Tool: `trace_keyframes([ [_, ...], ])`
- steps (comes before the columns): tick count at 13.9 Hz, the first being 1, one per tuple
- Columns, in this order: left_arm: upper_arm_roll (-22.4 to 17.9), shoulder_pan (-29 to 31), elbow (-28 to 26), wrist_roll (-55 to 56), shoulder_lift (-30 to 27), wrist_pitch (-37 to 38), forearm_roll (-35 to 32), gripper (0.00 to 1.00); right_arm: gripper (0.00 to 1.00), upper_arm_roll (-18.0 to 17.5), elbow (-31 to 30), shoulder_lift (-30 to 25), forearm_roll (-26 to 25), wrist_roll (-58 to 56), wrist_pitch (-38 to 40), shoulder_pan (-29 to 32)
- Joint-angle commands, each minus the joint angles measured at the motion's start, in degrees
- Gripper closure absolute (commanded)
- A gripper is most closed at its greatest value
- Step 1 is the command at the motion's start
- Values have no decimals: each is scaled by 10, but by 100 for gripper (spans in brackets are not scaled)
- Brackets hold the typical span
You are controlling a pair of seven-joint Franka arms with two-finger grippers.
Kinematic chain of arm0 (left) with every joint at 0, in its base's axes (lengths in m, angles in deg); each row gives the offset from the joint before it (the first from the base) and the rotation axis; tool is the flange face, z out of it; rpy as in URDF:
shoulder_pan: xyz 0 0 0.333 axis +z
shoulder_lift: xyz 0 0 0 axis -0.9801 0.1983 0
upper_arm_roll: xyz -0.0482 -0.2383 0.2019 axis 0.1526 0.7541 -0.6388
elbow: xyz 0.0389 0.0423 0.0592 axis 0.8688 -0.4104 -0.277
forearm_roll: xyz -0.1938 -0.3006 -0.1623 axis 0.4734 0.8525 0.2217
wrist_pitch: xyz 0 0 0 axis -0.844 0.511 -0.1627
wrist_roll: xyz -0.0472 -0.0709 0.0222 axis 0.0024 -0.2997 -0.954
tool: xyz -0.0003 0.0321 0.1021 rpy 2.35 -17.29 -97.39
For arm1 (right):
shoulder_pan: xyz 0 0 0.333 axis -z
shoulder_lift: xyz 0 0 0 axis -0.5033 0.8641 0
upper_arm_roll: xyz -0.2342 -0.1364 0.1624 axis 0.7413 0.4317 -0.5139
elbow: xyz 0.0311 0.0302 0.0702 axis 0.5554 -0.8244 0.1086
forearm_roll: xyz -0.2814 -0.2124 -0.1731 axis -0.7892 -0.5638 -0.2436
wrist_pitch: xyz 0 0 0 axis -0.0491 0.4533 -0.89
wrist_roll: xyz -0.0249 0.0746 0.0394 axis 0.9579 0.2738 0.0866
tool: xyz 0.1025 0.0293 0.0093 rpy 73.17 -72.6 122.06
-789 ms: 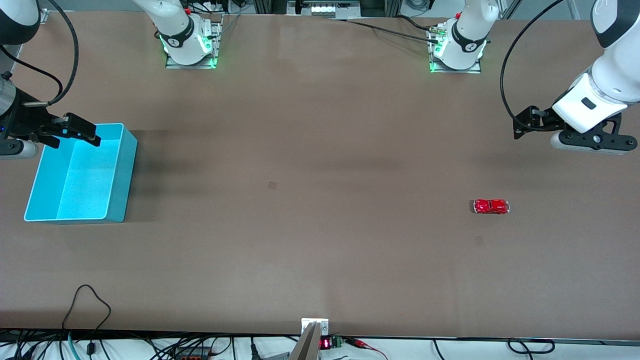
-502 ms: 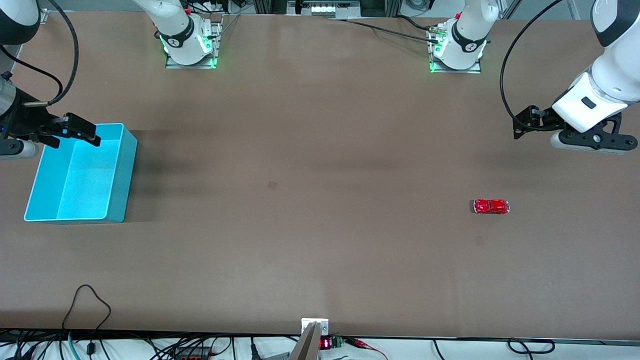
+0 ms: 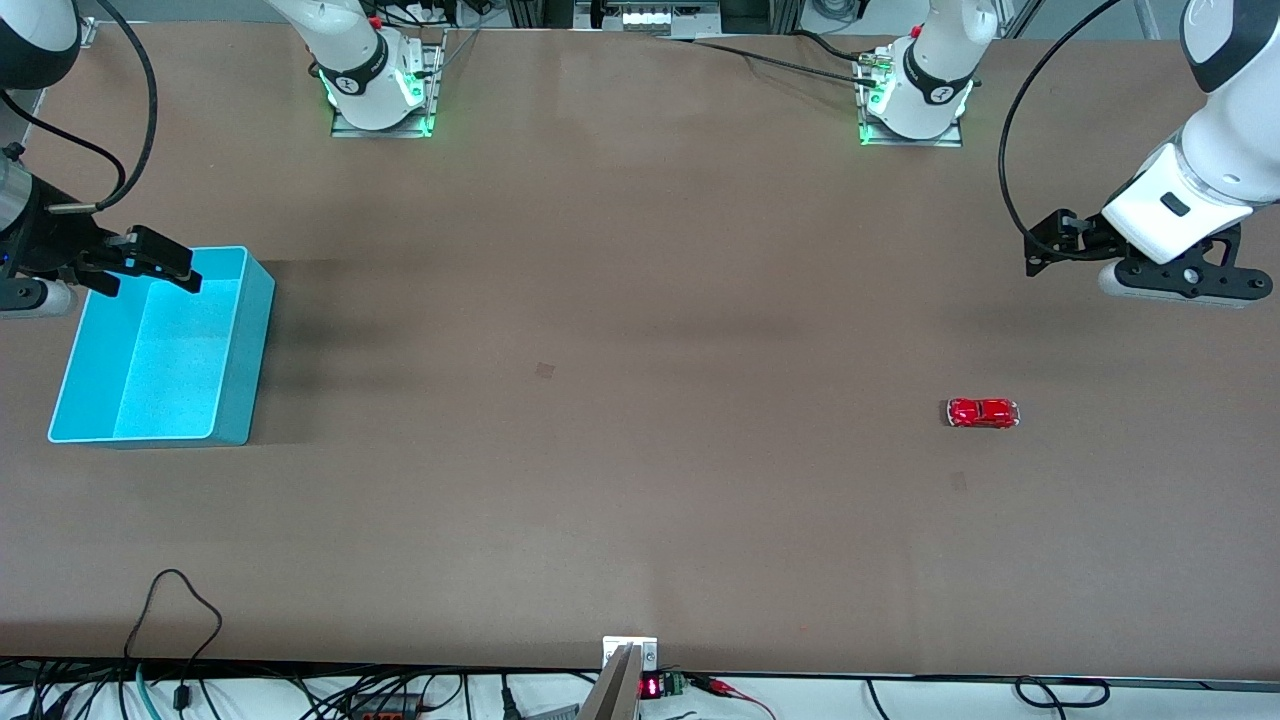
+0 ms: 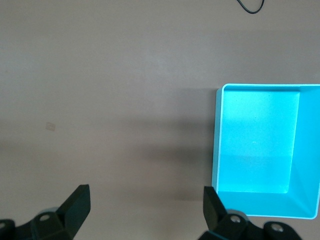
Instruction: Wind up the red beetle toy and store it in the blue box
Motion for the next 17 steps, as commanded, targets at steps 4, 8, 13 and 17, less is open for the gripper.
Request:
trace_keyframes([
  [4, -2, 0, 12, 2, 3, 43, 11, 0, 0, -2, -1, -6, 4, 2, 7, 1],
  [8, -1, -6, 15, -2, 7, 49, 11, 0, 0, -2, -2, -6, 4, 6, 7, 2],
  [13, -1, -17, 15, -8, 20, 124, 10, 0, 0, -2, -1, -5, 4, 6, 6, 2],
  [17, 0, -21, 16, -101, 39, 132, 6, 0, 0, -2, -1, -5, 4, 7, 6, 2],
])
